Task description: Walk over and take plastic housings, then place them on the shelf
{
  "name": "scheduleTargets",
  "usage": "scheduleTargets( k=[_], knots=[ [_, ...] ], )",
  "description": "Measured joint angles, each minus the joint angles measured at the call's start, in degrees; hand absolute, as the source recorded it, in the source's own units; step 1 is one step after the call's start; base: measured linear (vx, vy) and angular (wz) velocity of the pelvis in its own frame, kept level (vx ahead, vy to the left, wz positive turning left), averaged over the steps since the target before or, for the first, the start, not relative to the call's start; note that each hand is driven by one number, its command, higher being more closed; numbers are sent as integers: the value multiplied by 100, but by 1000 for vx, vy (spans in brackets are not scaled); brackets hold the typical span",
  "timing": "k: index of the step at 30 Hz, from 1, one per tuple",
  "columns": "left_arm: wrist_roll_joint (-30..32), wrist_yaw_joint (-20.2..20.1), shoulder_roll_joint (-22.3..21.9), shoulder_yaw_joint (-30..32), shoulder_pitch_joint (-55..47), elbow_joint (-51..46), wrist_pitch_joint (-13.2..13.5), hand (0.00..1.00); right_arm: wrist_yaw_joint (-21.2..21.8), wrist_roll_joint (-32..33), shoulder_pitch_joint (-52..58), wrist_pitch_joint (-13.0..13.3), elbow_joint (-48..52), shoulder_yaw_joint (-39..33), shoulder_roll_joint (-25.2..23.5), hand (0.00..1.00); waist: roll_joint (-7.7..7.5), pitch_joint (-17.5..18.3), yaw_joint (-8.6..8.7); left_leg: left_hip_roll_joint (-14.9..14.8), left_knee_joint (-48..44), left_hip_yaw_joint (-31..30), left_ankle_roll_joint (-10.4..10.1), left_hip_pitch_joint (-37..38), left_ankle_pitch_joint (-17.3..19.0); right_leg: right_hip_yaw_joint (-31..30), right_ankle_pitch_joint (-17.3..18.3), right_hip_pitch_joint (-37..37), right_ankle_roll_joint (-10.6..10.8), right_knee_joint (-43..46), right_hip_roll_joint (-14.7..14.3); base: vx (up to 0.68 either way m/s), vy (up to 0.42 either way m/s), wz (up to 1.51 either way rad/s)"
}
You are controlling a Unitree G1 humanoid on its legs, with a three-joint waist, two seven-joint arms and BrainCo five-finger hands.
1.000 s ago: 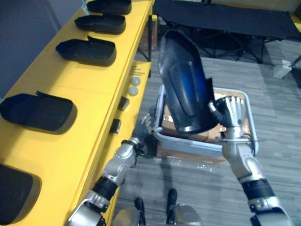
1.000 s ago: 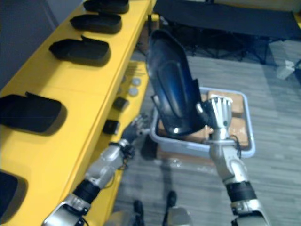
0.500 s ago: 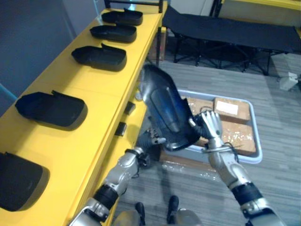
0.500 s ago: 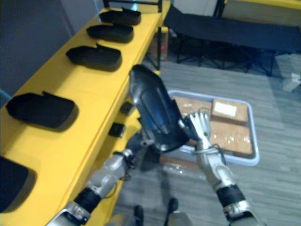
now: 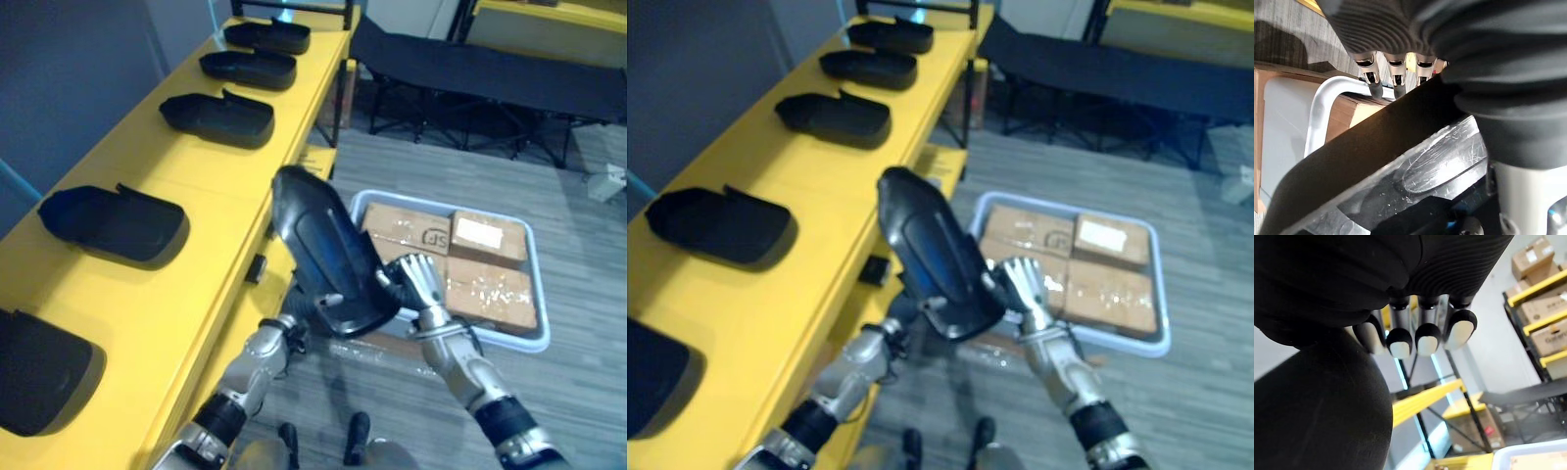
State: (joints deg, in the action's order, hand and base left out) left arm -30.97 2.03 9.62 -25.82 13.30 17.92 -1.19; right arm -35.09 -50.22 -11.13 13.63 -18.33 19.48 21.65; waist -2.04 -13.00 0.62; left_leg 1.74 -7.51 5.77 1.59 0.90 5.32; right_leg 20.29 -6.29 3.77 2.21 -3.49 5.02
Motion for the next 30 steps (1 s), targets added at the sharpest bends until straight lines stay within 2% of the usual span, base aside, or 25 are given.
scheduleTargets(
  k=[5,7,14,18,28,29,30],
  knots=[
    [-31,5,2,39,-44,0,76,100,-1,142,37,-18,211,110,-1,100,0,0,-7,-6,18,-7,-1,2,0,1,-4,17,-7,-18,-7,-33,14,1],
    [-52,5,0,39,-45,-5,241,100,-10,309,42,-113,325,191,-30,100,0,0,-17,-7,27,-11,-3,5,-2,2,-5,17,-8,-19,-8,0,0,0],
    [-61,18,66,89,-45,-4,449,100,-147,554,62,-417,444,413,-201,100,-55,37,-71,0,113,-35,-25,11,-67,26,-36,19,-25,-102,-25,0,0,0],
    [-62,56,78,82,-44,-19,457,100,-296,554,71,-517,444,487,-251,100,-59,41,-93,4,113,-40,-27,14,-68,29,-37,24,-23,-102,-21,2,8,0],
    [-22,462,80,21,-42,-236,456,100,-640,585,82,-520,450,603,-260,100,-102,67,-112,4,102,-39,-30,16,-73,26,-50,32,-37,-103,-20,0,0,0],
    [-21,472,80,21,-42,-236,456,100,-641,611,85,-519,450,608,-263,0,-123,80,-111,3,103,-39,-30,14,-73,27,-51,30,-39,-103,-21,0,0,0],
    [-20,540,80,22,-37,-235,456,100,-645,643,88,-500,452,645,-264,0,-155,100,-110,3,102,-38,-30,14,-73,26,-51,30,-39,-103,-21,0,0,0]
  ],
)
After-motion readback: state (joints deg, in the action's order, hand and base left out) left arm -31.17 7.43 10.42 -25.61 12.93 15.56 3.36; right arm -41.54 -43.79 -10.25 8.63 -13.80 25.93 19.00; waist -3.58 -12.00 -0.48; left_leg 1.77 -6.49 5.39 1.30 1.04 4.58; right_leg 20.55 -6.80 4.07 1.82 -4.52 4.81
